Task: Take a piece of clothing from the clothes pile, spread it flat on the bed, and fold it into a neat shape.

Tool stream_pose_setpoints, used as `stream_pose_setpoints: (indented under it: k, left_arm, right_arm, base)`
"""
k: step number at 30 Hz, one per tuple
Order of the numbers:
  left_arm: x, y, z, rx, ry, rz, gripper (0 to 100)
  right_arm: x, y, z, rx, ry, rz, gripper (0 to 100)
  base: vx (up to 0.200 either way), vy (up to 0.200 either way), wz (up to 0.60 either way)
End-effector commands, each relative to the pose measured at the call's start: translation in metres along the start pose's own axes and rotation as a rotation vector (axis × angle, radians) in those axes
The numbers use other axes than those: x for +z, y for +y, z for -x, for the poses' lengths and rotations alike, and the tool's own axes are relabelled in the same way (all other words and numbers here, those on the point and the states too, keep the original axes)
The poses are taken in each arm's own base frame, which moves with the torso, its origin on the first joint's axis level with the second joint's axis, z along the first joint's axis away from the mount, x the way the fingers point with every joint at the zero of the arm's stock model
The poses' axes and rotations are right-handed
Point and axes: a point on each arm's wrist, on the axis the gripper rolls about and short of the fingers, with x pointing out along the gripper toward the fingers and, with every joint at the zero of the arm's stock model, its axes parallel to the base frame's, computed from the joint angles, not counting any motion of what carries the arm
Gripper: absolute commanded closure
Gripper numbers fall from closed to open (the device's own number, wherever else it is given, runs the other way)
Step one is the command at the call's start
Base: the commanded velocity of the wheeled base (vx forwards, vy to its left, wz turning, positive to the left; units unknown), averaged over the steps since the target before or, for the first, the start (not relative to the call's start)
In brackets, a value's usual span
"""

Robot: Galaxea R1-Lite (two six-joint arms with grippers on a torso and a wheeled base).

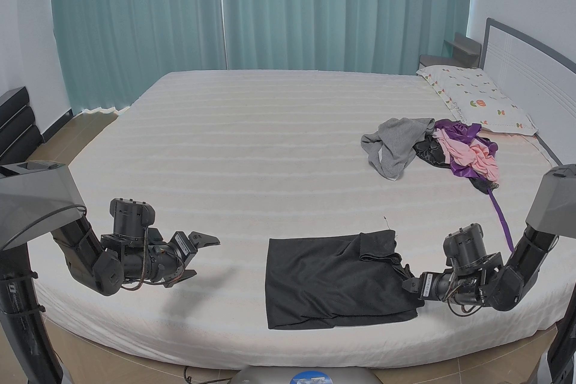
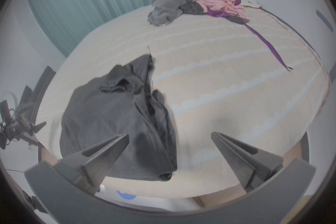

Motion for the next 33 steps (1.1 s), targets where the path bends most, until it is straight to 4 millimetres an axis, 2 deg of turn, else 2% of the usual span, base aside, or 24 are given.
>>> stream_pose_setpoints:
  k: [1, 7, 12, 20, 26, 27, 33]
  left_arm:
    - [0.0, 0.001, 0.0, 0.003, 0.0, 0.002, 0]
    - [-0.001, 0.0, -0.001, 0.005, -0.001, 0.001, 0]
    - [0.0, 0.0, -0.001, 0.004, -0.002, -0.001, 0]
    - [-0.001, 0.001, -0.001, 0.006, -0.002, -0.001, 0]
    - [-0.001, 0.001, -0.002, 0.006, 0.0, -0.001, 0]
    - [-0.001, 0.001, -0.002, 0.006, 0.0, -0.001, 0]
    - [-0.001, 0.0, -0.002, 0.005, -0.001, 0.0, 0]
  right_arm:
    - [-0.001, -0.022, 0.012, 0.025, -0.037, -0.062, 0]
    - [0.005, -0.016, 0.01, 0.193, -0.02, -0.073, 0]
    - [0.002, -0.017, -0.003, 0.298, 0.075, -0.11, 0]
    - [0.003, -0.035, -0.017, 0.336, 0.076, -0.123, 0]
    - [-0.001, -0.038, -0.025, 0.348, 0.077, -0.121, 0]
    - [-0.001, -0.038, -0.025, 0.349, 0.078, -0.12, 100]
    - [-0.008, -0.043, -0.024, 0.331, 0.1, -0.107, 100]
  base:
    - [0.0, 0.0, 0.0]
    - [0.0, 0.0, 0.0]
    - [0.0, 0.0, 0.0]
    - [0.0, 0.0, 0.0]
    - [0.0, 0.0, 0.0]
    - [0.0, 0.0, 0.0]
    - [0.0, 0.0, 0.0]
